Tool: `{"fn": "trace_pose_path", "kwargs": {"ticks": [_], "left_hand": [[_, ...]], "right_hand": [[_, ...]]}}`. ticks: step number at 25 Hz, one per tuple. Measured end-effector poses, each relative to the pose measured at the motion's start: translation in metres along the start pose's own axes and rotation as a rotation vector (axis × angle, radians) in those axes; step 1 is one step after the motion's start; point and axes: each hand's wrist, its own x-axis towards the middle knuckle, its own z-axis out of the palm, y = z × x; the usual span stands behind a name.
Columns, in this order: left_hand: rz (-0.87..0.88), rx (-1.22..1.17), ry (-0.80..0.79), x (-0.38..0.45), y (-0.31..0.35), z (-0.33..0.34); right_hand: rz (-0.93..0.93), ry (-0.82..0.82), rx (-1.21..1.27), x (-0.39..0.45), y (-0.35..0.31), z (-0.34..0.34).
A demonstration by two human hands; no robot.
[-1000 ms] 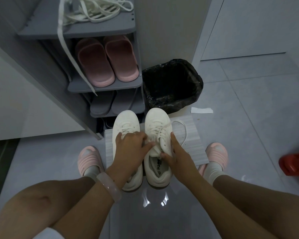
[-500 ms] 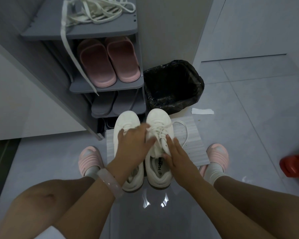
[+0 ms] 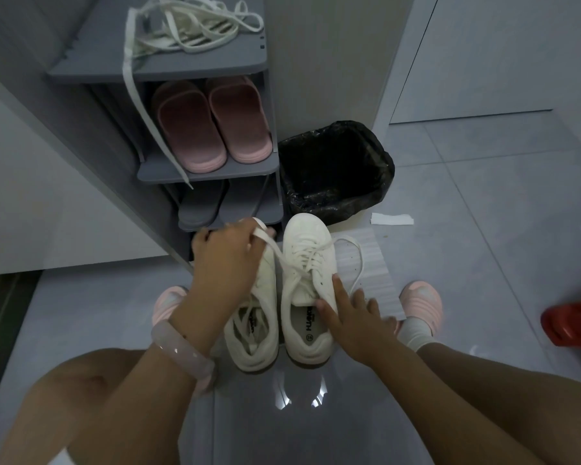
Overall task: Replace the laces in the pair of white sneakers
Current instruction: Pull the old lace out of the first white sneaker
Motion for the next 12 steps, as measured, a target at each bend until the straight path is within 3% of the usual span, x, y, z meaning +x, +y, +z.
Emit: {"fn": "trace_pose_path", "kwargs": {"ticks": [2, 4, 12], "left_hand": [[-0.078, 0.119, -0.348, -0.008, 0.003, 0.015], [-0.072, 0.105, -0.463, -0.018, 0.006, 0.037], [0.027, -0.122, -0.16, -0.027, 0.01, 0.061]], "right_hand": [[-0.002, 0.005, -0.001, 0.0, 0.0, -0.001], [-0.003, 0.012, 0.005, 0.0, 0.0, 0.0], [-0.001, 0.017, 0.036, 0.003, -0.001, 0.001]]}}
